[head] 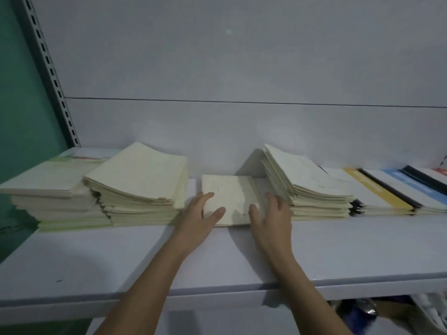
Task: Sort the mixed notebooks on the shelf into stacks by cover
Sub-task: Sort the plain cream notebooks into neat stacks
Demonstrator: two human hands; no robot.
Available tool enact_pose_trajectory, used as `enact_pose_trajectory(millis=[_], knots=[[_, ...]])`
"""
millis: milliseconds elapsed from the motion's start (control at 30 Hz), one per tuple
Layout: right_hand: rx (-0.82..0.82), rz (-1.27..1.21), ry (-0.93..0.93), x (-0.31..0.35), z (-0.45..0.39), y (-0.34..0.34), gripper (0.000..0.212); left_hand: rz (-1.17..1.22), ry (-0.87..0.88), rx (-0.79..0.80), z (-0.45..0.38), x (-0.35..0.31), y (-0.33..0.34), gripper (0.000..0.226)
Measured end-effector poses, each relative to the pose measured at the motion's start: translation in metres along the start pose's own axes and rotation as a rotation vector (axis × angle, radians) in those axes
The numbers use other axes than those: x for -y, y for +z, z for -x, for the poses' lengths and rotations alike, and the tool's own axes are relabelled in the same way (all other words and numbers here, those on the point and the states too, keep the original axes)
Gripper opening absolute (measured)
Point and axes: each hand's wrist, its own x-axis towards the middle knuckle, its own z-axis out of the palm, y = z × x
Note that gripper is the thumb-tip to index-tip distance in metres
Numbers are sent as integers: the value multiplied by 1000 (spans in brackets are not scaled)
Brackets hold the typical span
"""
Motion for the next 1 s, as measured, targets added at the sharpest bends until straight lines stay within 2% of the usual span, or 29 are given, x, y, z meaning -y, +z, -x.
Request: enact_pose_trajectory(millis=[67,133,200,300,400,467,567,667,733,833,1000], knots=[[49,-68,-20,-4,0,-4,59,35,8,29,-3,6,-1,66],[247,5,-83,-3,0,-5,69,20,25,87,-1,8,-1,76],[355,66,-145,-5,0,-3,67,-39,35,125,0,9,-1,79],[249,78,-141,-11,-2,3,46,-124,69,81,-3,11,-1,75],[157,166,-68,-12,-4,11,37,-97,34,-27,-6,7,3,85],[121,182,-23,-10,-5,14,38,-126,13,-33,-9,8,4,80],[72,179,-5,-8,-6,14,37,-176,16,54,-8,7,6,65],[88,195,-1,-6,-6,13,40,-359,38,188,-9,1,3,73],[92,177,8,-5,-6,10,43,-322,17,251,-14,-5,0,73],[103,135,16,-5,-5,7,50,-281,3,189,-13,-8,1,62],[142,111,2,-8,-2,7,68,-372,70,122,-8,-3,9,76]])
